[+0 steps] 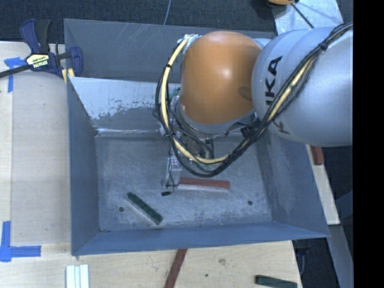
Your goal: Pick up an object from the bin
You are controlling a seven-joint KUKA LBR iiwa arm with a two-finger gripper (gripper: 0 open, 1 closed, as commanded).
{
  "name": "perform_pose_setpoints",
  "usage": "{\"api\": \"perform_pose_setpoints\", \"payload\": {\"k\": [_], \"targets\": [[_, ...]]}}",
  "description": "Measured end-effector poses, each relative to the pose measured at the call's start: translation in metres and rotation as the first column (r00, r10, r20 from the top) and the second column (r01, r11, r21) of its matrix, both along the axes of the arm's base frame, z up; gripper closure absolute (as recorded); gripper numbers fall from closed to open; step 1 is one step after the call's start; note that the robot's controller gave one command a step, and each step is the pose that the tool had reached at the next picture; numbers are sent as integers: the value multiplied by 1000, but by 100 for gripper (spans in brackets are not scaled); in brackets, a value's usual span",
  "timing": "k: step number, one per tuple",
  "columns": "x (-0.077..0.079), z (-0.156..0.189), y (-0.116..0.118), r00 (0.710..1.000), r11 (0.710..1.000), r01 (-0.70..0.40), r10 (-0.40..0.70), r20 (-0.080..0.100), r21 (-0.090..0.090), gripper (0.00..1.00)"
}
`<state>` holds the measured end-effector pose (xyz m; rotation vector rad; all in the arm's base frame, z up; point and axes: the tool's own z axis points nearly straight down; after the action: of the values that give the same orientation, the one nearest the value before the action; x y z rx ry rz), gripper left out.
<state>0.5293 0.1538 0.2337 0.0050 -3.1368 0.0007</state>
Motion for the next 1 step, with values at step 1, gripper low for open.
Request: {"api": "perform_pose_setpoints", "payload": {"k": [1], "targets": [[2, 4, -1, 1000, 1000, 3, -3, 8, 1, 0]]}}
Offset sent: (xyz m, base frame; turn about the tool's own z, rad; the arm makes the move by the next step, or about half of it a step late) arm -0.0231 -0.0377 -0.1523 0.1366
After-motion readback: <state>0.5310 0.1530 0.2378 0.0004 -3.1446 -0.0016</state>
